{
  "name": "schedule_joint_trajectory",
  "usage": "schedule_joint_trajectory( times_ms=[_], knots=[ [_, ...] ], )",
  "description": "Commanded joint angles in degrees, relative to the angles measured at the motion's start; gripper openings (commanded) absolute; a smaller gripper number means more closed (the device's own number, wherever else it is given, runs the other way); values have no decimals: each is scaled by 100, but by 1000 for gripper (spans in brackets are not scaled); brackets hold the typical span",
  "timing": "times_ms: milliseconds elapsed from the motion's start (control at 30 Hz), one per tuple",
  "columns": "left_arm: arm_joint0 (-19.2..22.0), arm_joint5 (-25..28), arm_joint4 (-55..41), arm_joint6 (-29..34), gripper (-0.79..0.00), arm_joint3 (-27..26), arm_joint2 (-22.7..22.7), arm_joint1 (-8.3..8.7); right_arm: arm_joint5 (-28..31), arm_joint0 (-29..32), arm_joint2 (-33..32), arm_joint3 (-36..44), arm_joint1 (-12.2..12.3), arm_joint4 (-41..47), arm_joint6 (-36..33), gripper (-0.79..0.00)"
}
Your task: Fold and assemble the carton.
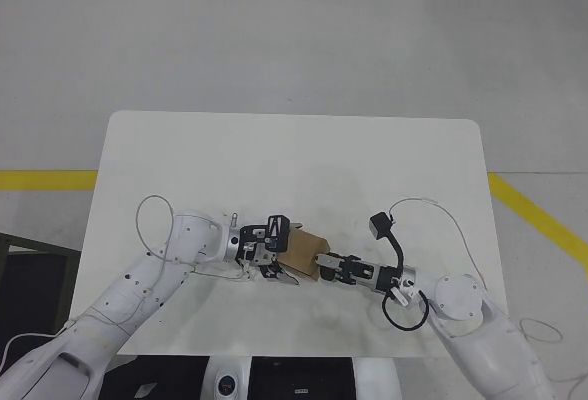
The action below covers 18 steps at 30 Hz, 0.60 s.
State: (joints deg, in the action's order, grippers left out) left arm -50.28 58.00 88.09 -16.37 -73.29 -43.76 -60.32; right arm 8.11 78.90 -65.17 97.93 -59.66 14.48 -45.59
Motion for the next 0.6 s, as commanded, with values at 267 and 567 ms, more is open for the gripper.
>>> schedule_joint_trajectory(
  times_ms=[267,567],
  knots=[
    [15,0,-37,50,0,-10,37,16,62,18,43,-293,-21,94,-20,-496],
    [41,0,-57,84,0,-10,72,27,34,147,-92,-368,8,-22,6,-483]
  ],
)
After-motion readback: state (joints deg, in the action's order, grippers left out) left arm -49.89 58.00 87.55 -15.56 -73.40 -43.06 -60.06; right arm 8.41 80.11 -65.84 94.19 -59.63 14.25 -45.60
